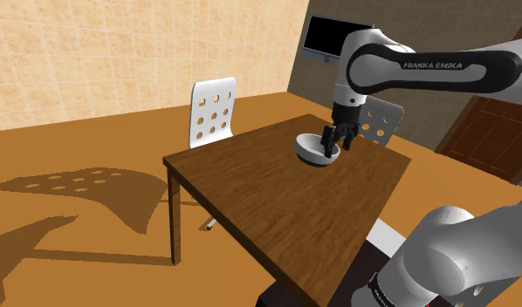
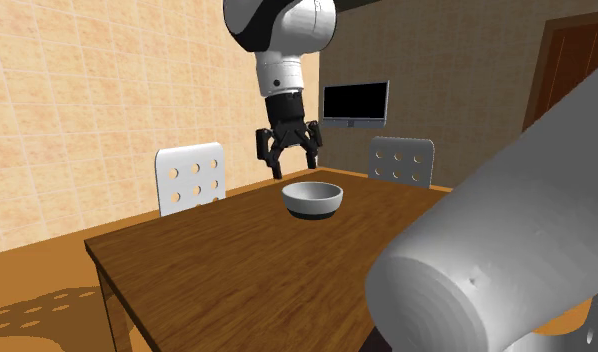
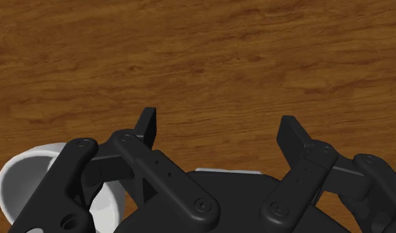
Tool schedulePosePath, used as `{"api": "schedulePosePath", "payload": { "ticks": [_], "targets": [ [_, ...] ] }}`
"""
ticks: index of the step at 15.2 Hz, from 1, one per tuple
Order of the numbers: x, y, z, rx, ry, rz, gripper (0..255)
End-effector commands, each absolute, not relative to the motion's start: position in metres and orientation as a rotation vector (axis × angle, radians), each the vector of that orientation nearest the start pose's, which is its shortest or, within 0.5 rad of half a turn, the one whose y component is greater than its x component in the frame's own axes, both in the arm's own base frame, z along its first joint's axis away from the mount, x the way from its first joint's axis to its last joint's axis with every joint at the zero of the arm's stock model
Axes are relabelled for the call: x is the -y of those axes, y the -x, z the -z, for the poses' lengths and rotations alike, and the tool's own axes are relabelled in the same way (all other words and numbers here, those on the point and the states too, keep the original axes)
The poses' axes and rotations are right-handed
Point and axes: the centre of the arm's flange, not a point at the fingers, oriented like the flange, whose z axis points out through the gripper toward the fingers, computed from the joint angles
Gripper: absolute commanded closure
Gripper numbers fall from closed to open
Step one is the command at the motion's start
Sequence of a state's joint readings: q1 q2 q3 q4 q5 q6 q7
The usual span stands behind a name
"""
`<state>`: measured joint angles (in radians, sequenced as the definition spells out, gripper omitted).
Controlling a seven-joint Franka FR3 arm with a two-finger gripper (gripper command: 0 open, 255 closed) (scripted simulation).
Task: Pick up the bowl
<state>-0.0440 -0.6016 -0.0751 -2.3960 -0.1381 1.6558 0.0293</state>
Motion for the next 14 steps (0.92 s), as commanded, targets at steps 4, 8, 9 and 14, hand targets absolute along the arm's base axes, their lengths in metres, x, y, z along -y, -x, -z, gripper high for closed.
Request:
{"api": "schedulePosePath", "payload": {
  "ticks": [4,8,9,14],
  "targets": [
    [0.098,-0.394,-0.489,-0.175,3.222,-0.201,0],
    [0.130,-0.428,-0.467,-0.173,3.225,-0.180,0],
    [0.137,-0.437,-0.462,-0.172,3.226,-0.175,0],
    [0.176,-0.480,-0.435,-0.169,3.230,-0.148,0]
  ]
}}
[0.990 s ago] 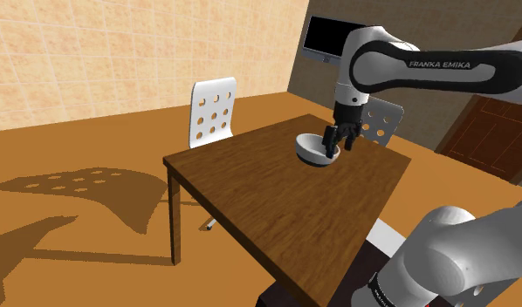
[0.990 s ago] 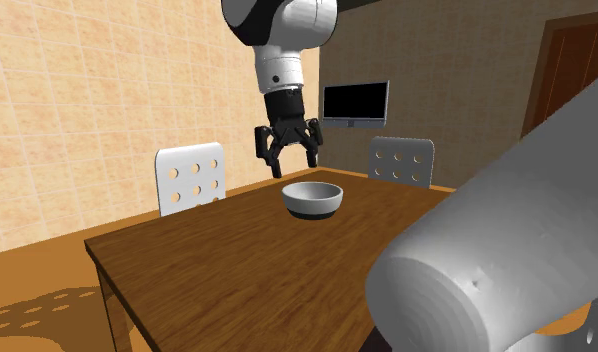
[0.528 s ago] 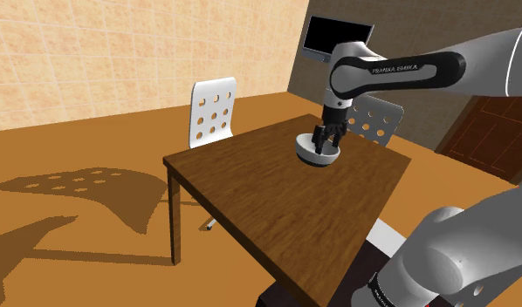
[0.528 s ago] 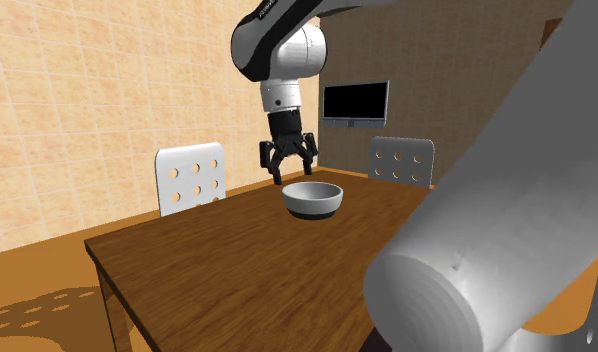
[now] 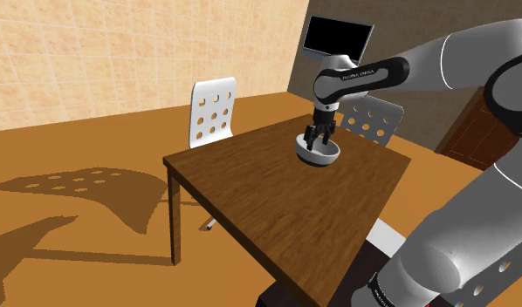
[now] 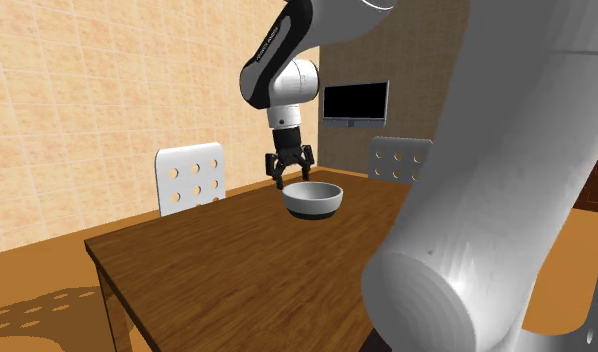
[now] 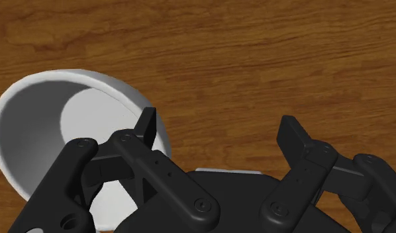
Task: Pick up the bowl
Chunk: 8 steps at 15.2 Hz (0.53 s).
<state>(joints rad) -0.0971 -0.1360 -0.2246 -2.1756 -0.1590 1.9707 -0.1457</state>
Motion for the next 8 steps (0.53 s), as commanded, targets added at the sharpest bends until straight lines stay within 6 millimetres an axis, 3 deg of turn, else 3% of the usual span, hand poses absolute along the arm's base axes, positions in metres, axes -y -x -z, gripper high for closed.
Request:
{"api": "schedulePosePath", "payload": {
  "ticks": [1,8],
  "targets": [
    [0.184,-0.489,-0.430,-0.168,3.230,-0.143,0],
    [0.238,-0.549,-0.396,-0.164,3.235,-0.106,0]
  ]
}}
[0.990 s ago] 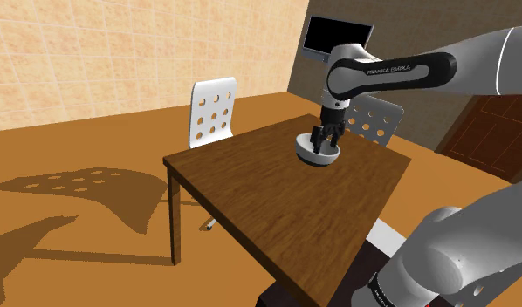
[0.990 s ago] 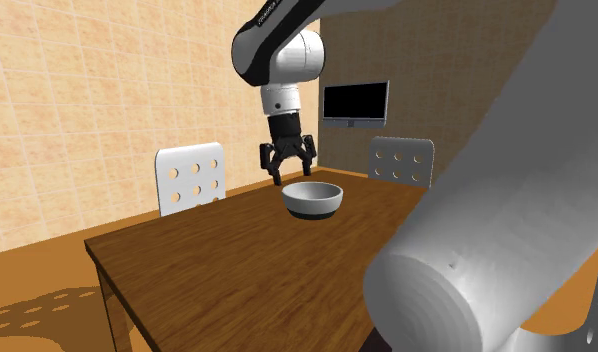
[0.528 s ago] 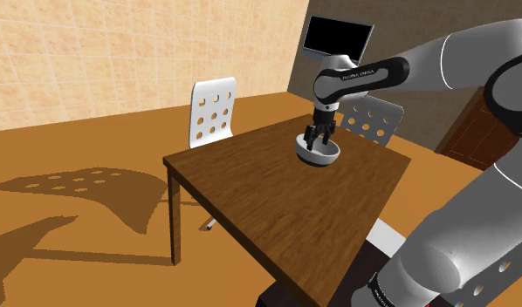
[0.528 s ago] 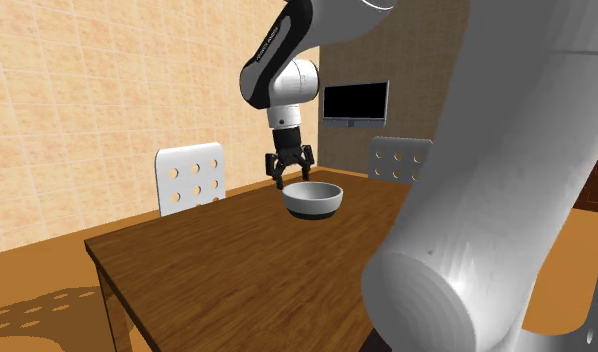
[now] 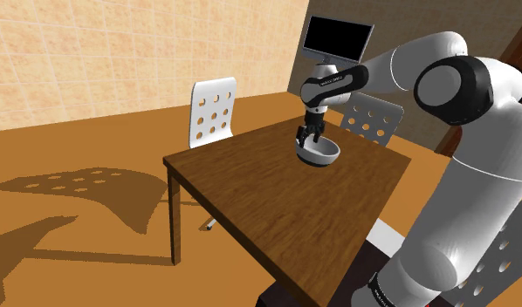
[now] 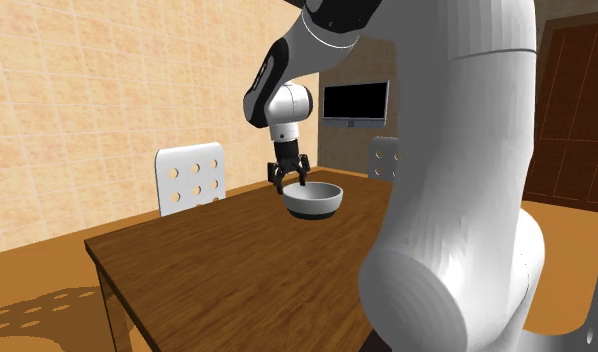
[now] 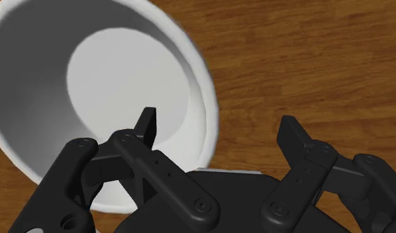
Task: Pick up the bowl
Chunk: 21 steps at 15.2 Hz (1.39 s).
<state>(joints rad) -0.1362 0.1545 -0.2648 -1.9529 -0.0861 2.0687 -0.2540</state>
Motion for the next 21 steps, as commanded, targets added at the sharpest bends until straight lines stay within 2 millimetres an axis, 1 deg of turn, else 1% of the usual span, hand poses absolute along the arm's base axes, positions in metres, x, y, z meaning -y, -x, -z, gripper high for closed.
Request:
{"api": "schedulePosePath", "payload": {
  "ticks": [1,7,9,10,19,21],
  "targets": [
    [0.238,-0.549,-0.391,-0.164,3.235,-0.106,0],
    [0.238,-0.549,-0.359,-0.164,3.235,-0.106,0],
    [0.238,-0.549,-0.356,-0.164,3.235,-0.106,0],
    [0.239,-0.549,-0.356,-0.164,3.235,-0.107,255],
    [0.238,-0.549,-0.356,-0.164,3.235,-0.106,255],
    [0.238,-0.549,-0.366,-0.164,3.235,-0.106,255]
  ]
}}
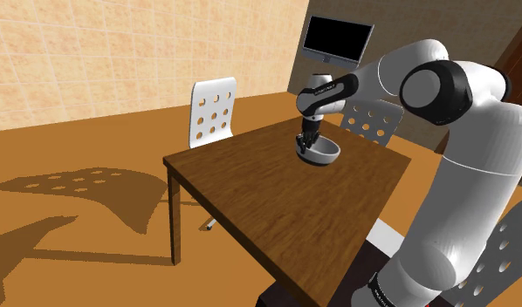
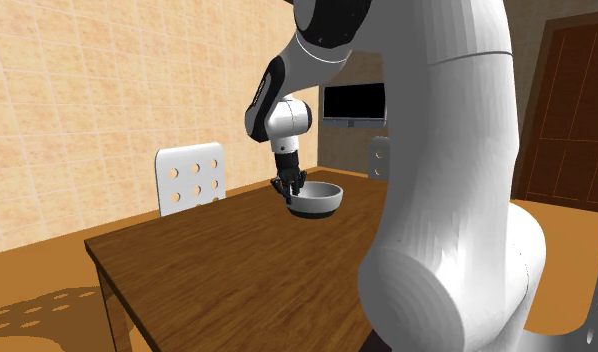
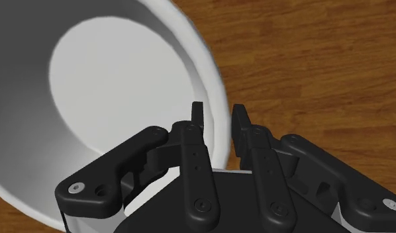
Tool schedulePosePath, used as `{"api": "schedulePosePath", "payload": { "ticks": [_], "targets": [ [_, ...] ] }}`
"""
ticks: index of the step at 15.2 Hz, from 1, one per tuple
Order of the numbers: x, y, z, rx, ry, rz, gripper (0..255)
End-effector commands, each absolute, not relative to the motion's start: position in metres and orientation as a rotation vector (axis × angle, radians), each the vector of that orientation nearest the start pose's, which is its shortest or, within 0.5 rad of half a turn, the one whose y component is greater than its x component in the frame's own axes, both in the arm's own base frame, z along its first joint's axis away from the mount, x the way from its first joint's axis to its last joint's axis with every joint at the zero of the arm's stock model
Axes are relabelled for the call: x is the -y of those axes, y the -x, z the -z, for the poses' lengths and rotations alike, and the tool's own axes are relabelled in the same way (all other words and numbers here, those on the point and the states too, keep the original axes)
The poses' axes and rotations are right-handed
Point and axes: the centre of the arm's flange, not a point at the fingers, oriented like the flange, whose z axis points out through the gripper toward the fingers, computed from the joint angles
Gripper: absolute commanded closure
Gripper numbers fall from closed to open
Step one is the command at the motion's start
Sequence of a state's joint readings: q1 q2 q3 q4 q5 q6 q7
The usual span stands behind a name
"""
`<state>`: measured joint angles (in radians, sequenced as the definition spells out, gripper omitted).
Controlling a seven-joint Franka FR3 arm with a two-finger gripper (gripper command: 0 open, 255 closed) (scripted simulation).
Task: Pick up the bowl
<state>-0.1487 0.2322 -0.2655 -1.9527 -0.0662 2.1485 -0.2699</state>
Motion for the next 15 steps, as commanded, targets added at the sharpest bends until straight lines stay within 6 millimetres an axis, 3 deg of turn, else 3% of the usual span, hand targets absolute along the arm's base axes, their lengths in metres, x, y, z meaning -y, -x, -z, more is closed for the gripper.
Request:
{"api": "schedulePosePath", "payload": {
  "ticks": [1,13,15],
  "targets": [
    [0.238,-0.549,-0.372,-0.164,3.235,-0.106,255],
    [0.238,-0.549,-0.435,-0.164,3.235,-0.106,255],
    [0.238,-0.549,-0.436,-0.164,3.235,-0.106,255]
  ]
}}
